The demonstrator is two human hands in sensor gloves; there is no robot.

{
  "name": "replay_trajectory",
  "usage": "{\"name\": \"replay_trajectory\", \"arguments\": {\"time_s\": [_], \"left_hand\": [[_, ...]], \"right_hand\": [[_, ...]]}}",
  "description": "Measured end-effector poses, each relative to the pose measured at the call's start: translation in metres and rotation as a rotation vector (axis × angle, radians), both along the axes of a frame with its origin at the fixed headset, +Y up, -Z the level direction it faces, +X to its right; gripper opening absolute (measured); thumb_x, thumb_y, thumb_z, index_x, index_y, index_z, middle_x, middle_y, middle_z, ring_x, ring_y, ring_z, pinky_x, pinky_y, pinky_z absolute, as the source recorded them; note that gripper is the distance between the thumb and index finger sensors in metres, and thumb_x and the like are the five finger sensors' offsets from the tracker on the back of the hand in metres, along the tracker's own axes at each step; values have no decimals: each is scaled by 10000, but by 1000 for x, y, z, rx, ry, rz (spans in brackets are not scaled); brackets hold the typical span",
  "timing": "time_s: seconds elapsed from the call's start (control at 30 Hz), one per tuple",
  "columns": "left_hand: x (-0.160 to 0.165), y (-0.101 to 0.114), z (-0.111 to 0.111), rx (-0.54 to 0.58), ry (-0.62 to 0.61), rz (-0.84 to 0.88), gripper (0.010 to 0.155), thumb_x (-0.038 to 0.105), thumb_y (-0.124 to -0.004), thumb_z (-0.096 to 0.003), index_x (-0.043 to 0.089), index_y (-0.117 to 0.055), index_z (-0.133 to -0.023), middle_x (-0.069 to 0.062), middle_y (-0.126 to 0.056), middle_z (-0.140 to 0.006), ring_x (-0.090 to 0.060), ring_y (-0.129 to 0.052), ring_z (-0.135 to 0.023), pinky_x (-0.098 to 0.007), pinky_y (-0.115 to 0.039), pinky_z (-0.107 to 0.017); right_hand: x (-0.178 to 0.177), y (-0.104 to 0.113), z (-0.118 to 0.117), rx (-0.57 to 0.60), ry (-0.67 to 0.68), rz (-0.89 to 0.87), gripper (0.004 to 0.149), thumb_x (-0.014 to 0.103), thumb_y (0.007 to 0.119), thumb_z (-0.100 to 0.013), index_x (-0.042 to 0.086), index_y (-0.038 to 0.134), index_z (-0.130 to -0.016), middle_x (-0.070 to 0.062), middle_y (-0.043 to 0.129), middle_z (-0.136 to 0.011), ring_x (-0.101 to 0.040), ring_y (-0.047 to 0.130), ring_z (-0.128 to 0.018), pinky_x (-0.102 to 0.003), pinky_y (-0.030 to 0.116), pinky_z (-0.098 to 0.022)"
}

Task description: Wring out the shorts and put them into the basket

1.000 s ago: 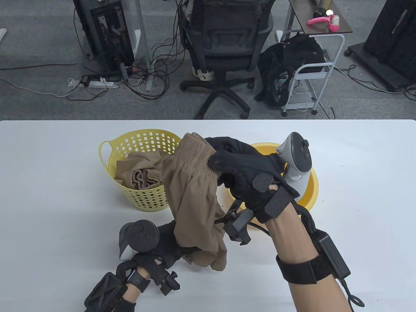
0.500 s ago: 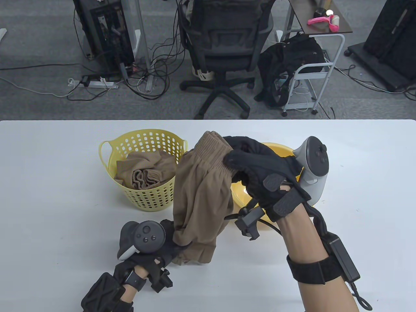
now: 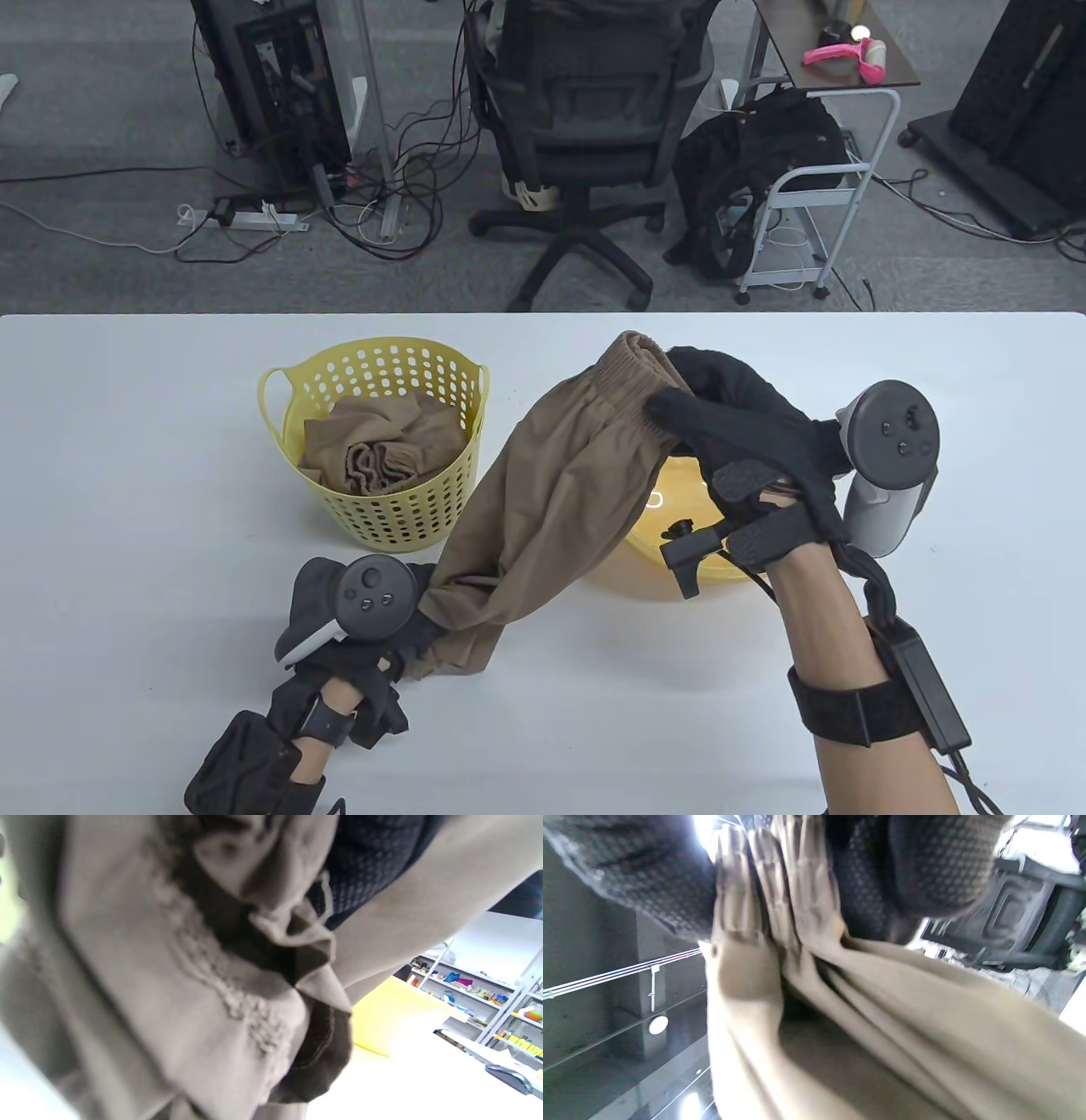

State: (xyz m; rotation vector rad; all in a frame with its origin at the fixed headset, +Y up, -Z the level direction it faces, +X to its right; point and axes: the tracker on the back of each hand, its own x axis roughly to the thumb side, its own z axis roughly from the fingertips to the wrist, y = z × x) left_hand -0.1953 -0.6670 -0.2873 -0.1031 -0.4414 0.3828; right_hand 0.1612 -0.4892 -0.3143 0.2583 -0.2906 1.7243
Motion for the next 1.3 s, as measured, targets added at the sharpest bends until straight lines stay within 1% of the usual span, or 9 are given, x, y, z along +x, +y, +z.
{"name": "replay_trajectory", "arguments": {"time_s": [0.2, 0.4, 0.57, 0.7, 0.83, 1.0, 1.13, 1.3], "left_hand": [[-4, 17, -2, -15, -16, -86, 430, 312, -979, -474, 187, -832, -858, -62, -1002, -718, -402, -1034, -695, -686, -705, -568], [-2, 49, -1, 14, 6, -126, 574, 340, -1013, -431, 136, -776, -912, -56, -1021, -716, -370, -1072, -665, -653, -753, -551], [5, 74, 1, 14, 15, -83, 613, 341, -1011, -428, 112, -758, -937, -62, -1020, -727, -374, -1075, -669, -650, -759, -546], [14, 88, 2, 0, -7, -41, 632, 328, -999, -441, 97, -729, -964, -78, -1004, -757, -392, -1062, -690, -658, -750, -547], [22, 94, 1, -5, -23, -10, 643, 325, -994, -448, 89, -716, -977, -84, -997, -769, -395, -1056, -698, -660, -748, -548], [30, 96, -1, 12, 21, 68, 639, 325, -987, -456, 85, -711, -980, -90, -994, -765, -398, -1054, -687, -658, -748, -544], [38, 93, -3, -8, 56, 142, 641, 319, -981, -463, 71, -704, -984, -107, -991, -766, -414, -1046, -686, -670, -739, -535], [48, 87, -5, -11, 101, 215, 629, 307, -957, -485, 71, -680, -997, -140, -955, -804, -451, -1006, -718, -691, -711, -534]], "right_hand": [[12, -10, 2, 11, -112, 115, 658, 502, 920, -488, 15, 739, -892, -196, 894, -747, -332, 1003, -521, -387, 897, -414], [18, -20, 8, 51, -198, 295, 657, 498, 925, -478, 16, 746, -887, -196, 898, -742, -337, 1004, -516, -391, 897, -409], [19, -29, 16, 97, -263, 411, 656, 497, 928, -471, 19, 750, -883, -196, 901, -739, -336, 1006, -512, -391, 899, -406], [17, -38, 21, 114, -276, 470, 655, 495, 930, -467, 20, 752, -881, -195, 901, -739, -338, 1006, -511, -393, 899, -406], [11, -49, 23, 126, -277, 526, 655, 492, 935, -460, 22, 755, -879, -196, 903, -737, -342, 1007, -508, -396, 899, -402], [5, -62, 24, 123, -268, 537, 646, 485, 941, -455, 35, 758, -880, -191, 901, -743, -344, 1008, -510, -397, 900, -401], [-3, -72, 23, 110, -250, 548, 643, 482, 945, -451, 38, 760, -878, -192, 901, -743, -344, 1012, -505, -396, 904, -396], [-16, -77, 22, 107, -215, 556, 629, 477, 950, -451, 52, 770, -877, -193, 904, -744, -345, 1020, -499, -394, 911, -389]]}}
